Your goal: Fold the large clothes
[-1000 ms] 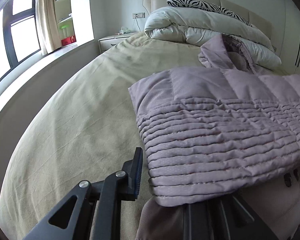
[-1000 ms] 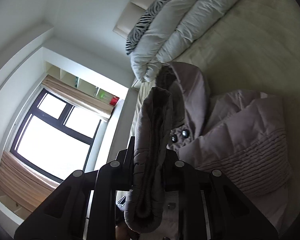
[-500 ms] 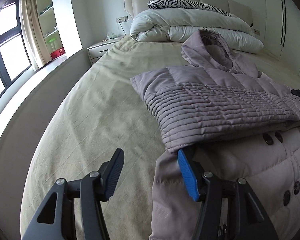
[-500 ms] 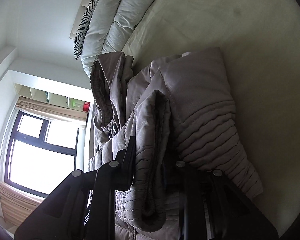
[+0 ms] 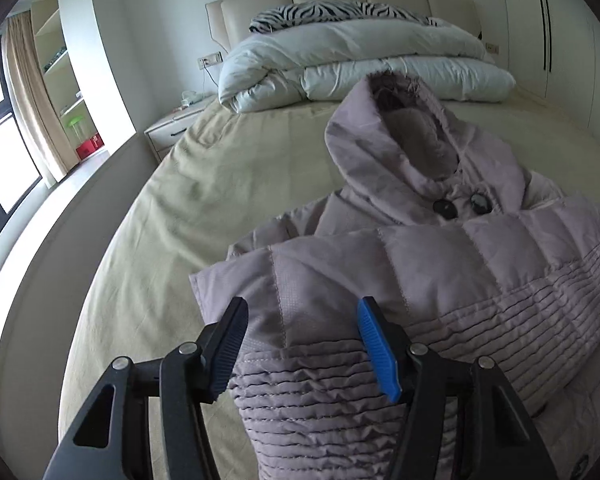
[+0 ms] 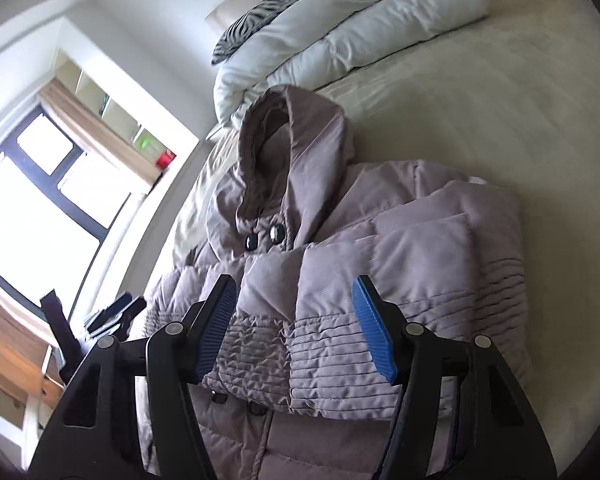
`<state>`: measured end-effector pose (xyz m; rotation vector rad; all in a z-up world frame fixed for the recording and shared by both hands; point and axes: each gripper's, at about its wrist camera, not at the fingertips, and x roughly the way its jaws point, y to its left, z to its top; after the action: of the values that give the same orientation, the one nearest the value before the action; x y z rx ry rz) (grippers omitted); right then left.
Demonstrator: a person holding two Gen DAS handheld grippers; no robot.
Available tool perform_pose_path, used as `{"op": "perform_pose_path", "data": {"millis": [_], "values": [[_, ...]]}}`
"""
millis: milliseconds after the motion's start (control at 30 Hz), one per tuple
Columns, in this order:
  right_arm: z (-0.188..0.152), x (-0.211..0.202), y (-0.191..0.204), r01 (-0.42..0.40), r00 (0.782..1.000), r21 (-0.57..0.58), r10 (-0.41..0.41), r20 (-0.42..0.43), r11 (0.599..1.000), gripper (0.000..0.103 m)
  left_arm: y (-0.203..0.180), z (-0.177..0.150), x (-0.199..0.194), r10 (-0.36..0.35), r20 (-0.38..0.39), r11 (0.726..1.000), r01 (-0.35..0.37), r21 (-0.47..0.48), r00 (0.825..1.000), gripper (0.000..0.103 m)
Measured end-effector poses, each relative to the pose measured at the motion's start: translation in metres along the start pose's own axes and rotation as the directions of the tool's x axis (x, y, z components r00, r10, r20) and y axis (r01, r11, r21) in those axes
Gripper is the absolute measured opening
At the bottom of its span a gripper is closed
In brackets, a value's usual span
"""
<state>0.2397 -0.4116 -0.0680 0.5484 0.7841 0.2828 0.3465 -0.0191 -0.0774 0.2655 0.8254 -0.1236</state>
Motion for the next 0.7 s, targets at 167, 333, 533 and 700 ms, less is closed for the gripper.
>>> {"op": "perform_pose_path", "data": {"millis": [167, 333, 533, 700], "values": [[-0.012, 0.041, 0.006, 0.17, 0.982, -0.141, -0.179, -0.058, 0.975, 0.039, 0.007, -0.028, 0.018, -0.036, -0.014, 0.999, 0.035, -0.018, 0.999, 0.065], [-0.029, 0.051, 0.006, 0.229, 0.97, -0.235, -0.242, -0.028, 0.945, 0.034, 0.014, -0.037, 0.024, -0.083, -0.015, 0.995, 0.082, -0.059, 0.996, 0.065], [-0.025, 0.035, 0.035, 0.271, 0.96, -0.292, -0.278, 0.019, 0.917, 0.035, 0.017, -0.045, 0.012, -0.064, 0.011, 0.995, 0.065, -0.073, 0.998, 0.065], [-0.046, 0.052, 0.026, 0.29, 0.951, -0.358, -0.31, 0.0, 0.888, 0.037, 0.014, -0.044, 0.015, -0.051, 0.006, 0.997, 0.051, -0.065, 0.999, 0.065]]}}
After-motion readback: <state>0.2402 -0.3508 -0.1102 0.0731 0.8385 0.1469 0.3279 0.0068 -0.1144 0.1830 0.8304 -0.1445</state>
